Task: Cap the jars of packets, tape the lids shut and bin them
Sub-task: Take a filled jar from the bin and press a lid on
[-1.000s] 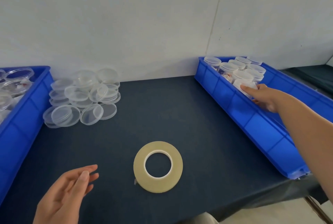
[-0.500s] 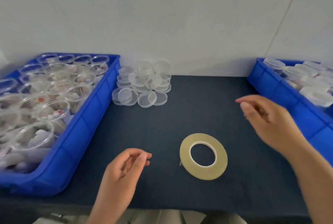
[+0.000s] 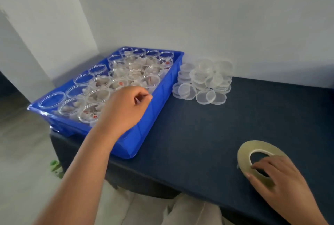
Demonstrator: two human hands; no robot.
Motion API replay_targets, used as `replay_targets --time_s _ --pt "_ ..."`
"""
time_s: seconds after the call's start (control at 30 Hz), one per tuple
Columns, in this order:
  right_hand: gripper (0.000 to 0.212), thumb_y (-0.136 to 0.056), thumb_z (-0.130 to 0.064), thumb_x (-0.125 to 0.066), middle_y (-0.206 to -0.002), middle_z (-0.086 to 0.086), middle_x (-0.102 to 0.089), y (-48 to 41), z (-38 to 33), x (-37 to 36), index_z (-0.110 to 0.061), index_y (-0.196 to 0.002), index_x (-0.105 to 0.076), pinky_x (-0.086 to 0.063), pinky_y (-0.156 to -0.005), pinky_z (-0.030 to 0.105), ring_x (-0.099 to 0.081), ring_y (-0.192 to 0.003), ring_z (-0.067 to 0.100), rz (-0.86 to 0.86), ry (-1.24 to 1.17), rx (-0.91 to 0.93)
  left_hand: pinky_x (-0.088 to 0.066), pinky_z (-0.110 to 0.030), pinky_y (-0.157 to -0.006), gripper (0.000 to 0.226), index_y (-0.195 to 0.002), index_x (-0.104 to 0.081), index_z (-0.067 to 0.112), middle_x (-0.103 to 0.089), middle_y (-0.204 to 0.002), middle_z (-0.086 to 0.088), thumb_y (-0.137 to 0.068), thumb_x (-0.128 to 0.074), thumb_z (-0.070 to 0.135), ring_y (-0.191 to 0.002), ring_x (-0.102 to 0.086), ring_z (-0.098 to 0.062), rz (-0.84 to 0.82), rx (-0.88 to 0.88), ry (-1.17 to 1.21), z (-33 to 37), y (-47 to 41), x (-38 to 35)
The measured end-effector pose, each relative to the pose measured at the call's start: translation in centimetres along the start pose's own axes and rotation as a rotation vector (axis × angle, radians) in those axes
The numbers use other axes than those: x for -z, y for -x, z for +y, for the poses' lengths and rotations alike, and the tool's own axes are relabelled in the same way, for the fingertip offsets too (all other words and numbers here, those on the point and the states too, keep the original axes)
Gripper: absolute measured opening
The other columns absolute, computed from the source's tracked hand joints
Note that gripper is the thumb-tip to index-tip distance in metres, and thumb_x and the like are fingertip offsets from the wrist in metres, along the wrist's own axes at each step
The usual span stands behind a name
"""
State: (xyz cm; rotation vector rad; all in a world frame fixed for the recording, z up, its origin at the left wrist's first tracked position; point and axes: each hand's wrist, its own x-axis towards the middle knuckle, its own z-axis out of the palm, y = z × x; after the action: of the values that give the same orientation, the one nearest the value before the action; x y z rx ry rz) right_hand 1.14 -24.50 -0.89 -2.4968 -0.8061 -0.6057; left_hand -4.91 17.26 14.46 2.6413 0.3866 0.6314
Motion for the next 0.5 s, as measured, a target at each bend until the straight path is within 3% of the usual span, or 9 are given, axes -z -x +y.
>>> replay_targets --time_s 0.03,0.1,0.13,0.2,0.27,0.33,0.4,0.5 --pt "0.074 -0.097 -0.079 -0.039 -0.088 -0.009 -0.068 0.0 -0.1 0.1 -0.019 -0.086 -0.081 -0.052 -0.087 0.043 -0.064 -0.089 0.020 -0.001 -0.003 0.000 -0.051 -0.033 -0.079 0.012 -0.108 -0.072 0.038 -0.073 -0.105 0.017 -0.102 -0.063 0.041 -0.095 -0.068 -0.005 -0.004 0.038 -0.104 -1.3 -1.9 0.4" --pt "0.060 -0.091 -0.072 -0.050 -0.087 -0.012 -0.067 -0.2 -0.3 0.3 -0.021 -0.083 -0.080 -0.051 -0.085 0.041 -0.062 -0.088 0.017 -0.007 -0.016 -0.028 -0.050 -0.041 -0.097 0.033 -0.135 -0.065 0.029 -0.066 -0.137 0.001 -0.103 -0.062 0.037 -0.122 -0.064 -0.022 -0.085 0.128 -0.297 -3.6 -5.0 0.5" --pt "0.052 -0.087 -0.066 -0.054 -0.086 -0.014 -0.066 -0.4 -0.6 0.4 -0.022 -0.082 -0.080 -0.050 -0.084 0.040 -0.061 -0.088 0.016 -0.016 -0.016 -0.051 -0.049 -0.044 -0.101 0.040 -0.141 -0.061 0.027 -0.063 -0.143 -0.003 -0.104 -0.061 0.038 -0.127 -0.062 -0.026 -0.142 0.178 -0.330 -4.3 -6.1 0.4" --pt "0.034 -0.086 -0.056 -0.065 -0.085 -0.016 -0.066 -0.4 -0.9 0.4 -0.025 -0.081 -0.079 -0.048 -0.083 0.039 -0.060 -0.090 0.014 -0.028 -0.003 -0.093 -0.048 -0.042 -0.098 0.042 -0.137 -0.066 0.026 -0.068 -0.135 -0.002 -0.103 -0.058 0.049 -0.118 -0.065 -0.025 -0.260 0.230 -0.331 -4.9 -7.4 -0.1" --pt "0.015 -0.083 -0.040 -0.085 -0.083 -0.016 -0.066 -0.5 -0.9 0.3 -0.027 -0.079 -0.078 -0.047 -0.080 0.038 -0.060 -0.088 0.013 -0.021 0.029 -0.091 -0.050 -0.040 -0.094 0.046 -0.116 -0.077 0.027 -0.076 -0.110 0.003 -0.103 -0.050 0.061 -0.099 -0.068 -0.019 -0.349 0.220 -0.372 -5.0 -8.0 -0.8" --pt "0.021 -0.086 -0.045 -0.076 -0.082 -0.014 -0.066 -0.6 -0.9 0.4 -0.026 -0.078 -0.078 -0.047 -0.079 0.038 -0.062 -0.085 0.016 -0.017 0.032 -0.075 -0.049 -0.047 -0.104 0.048 -0.099 -0.080 0.031 -0.076 -0.095 0.007 -0.102 -0.047 0.065 -0.097 -0.068 -0.019 -0.369 0.177 -0.428 -5.0 -8.3 -1.3" --pt "0.039 -0.085 -0.057 -0.058 -0.081 -0.014 -0.066 -0.7 -1.0 0.5 -0.024 -0.078 -0.078 -0.047 -0.080 0.039 -0.062 -0.083 0.018 -0.007 0.011 -0.068 -0.045 -0.052 -0.109 0.037 -0.089 -0.078 0.031 -0.073 -0.096 0.009 -0.100 -0.055 0.059 -0.105 -0.064 -0.020 -0.410 0.141 -0.482 -4.8 -8.3 -1.9" --pt "0.043 -0.086 -0.058 -0.056 -0.080 -0.014 -0.064 -0.7 -1.1 0.5 -0.021 -0.076 -0.077 -0.047 -0.081 0.036 -0.062 -0.082 0.018 0.023 -0.012 -0.049 -0.048 -0.049 -0.102 0.020 -0.092 -0.073 0.027 -0.069 -0.092 0.003 -0.099 -0.059 0.039 -0.099 -0.061 -0.019 -0.438 0.123 -0.575 -4.1 -8.0 -2.7"
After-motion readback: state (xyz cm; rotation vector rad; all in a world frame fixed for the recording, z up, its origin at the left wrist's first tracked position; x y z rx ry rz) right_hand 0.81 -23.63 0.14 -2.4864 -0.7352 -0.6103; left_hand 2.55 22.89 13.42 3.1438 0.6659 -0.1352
